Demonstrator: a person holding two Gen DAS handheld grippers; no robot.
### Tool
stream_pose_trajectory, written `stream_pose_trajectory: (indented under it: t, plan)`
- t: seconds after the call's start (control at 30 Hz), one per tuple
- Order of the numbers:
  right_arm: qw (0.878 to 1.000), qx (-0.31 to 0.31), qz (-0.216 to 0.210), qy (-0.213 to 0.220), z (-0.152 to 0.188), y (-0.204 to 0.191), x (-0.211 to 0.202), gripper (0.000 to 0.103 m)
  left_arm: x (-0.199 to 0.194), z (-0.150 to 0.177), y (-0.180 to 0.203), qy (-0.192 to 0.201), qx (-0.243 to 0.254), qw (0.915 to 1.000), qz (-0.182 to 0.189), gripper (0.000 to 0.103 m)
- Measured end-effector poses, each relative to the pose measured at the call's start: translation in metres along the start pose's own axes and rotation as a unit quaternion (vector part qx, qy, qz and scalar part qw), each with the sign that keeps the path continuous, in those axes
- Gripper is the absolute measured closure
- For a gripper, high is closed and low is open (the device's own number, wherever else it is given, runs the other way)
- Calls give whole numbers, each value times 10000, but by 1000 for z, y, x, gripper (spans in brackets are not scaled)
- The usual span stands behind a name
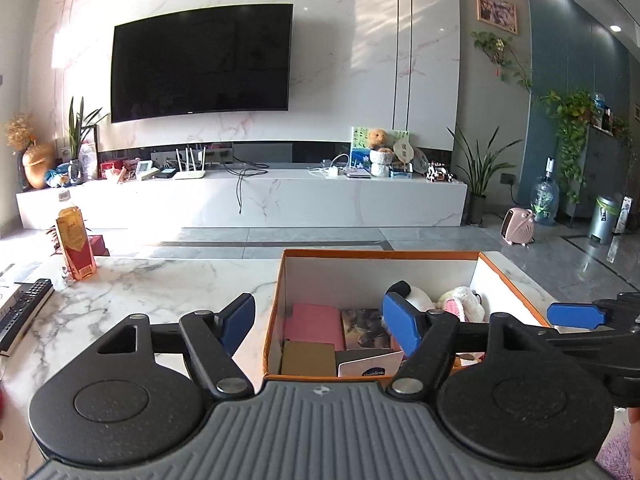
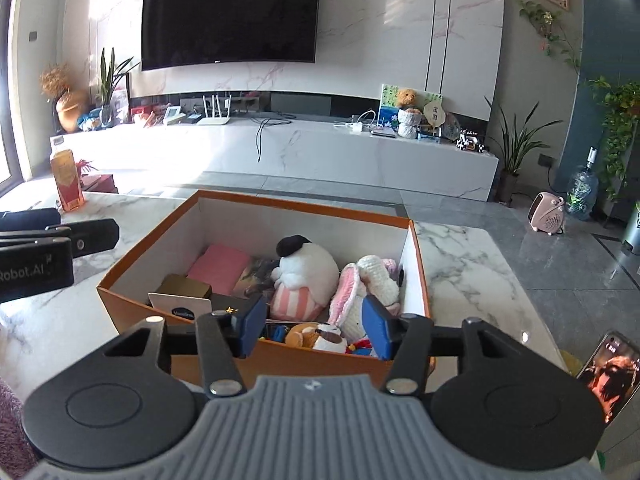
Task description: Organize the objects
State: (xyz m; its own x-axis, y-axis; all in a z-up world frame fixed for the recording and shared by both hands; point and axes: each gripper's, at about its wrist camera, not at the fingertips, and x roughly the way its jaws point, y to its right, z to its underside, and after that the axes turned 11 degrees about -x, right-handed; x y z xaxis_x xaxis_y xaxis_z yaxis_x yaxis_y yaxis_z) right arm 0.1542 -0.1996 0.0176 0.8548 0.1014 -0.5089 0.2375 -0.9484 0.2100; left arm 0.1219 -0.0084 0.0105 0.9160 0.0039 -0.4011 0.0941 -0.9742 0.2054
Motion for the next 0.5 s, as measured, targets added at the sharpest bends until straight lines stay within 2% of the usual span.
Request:
stream_pose_trajectory:
  t: [0.1,0.17,0.37,0.5]
  plan:
    - [9995,193,33,243,10,-3,-2,35,6,9,0,-143,-94,9999,-4,19]
    - [9991,214,127,353,14,-5,-2,34,11,13,3,-234,-59,9997,-25,19]
    - [9978,319,278,520,27,-5,6,26,11,27,11,155,287,9992,-241,18]
    - [9979,397,271,428,34,-4,14,24,13,30,12,169,355,9988,-284,18]
